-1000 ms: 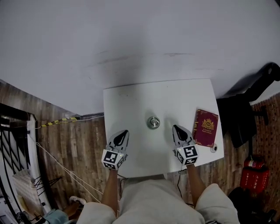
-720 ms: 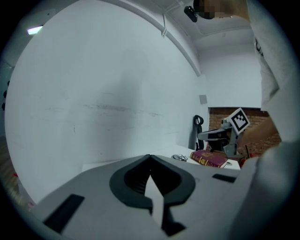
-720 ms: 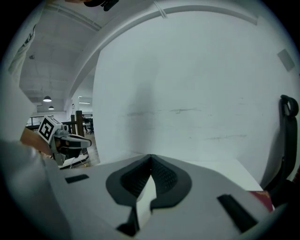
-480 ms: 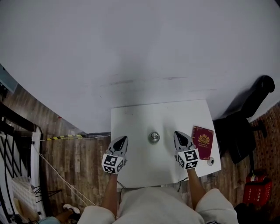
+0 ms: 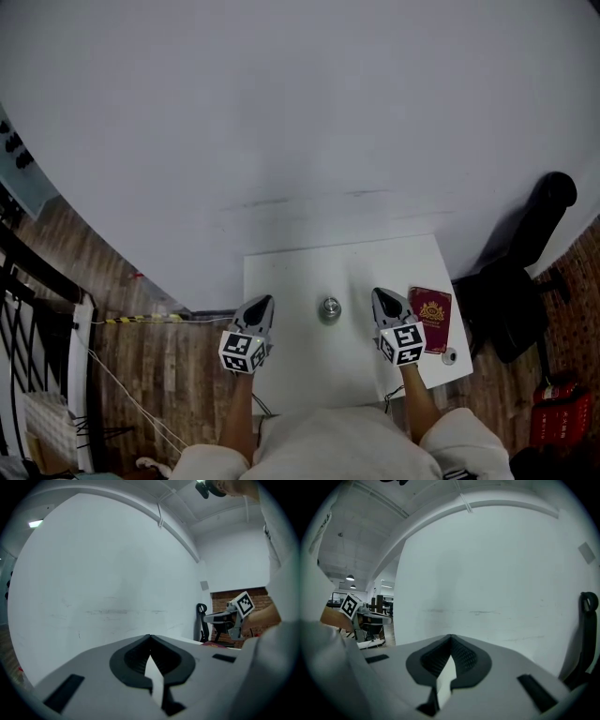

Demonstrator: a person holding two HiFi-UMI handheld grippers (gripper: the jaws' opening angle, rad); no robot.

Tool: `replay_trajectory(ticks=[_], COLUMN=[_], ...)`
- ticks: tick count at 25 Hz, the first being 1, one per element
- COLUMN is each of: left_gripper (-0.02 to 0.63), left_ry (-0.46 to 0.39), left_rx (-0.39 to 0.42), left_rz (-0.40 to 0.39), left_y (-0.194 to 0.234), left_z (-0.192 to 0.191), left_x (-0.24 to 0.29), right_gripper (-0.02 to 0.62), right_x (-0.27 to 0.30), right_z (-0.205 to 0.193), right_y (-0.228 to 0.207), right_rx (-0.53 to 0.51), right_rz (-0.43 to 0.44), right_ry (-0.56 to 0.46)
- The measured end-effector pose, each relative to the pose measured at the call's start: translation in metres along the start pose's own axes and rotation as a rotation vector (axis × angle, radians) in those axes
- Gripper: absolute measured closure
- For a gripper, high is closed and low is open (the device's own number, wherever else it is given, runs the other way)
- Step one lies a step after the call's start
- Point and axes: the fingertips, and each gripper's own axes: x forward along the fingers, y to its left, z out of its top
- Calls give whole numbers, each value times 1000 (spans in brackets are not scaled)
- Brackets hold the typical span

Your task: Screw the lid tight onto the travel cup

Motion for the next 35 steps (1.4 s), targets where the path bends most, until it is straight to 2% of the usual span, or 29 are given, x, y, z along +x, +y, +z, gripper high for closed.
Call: replay_trajectory(ticks=[10, 35], left_gripper=[598, 598], left_ry=[-27, -20], left_rx=[7, -1], left_rz=[-3, -43], left_y=[-4, -30], left_z=[15, 5], left_x=[-10, 2], right_gripper=[595, 595], right_x=[-6, -6], right_z=[7, 2], right_y=[3, 12], right_rx=[8, 13], right_rz=[-14, 4], right_ry=[-9, 4])
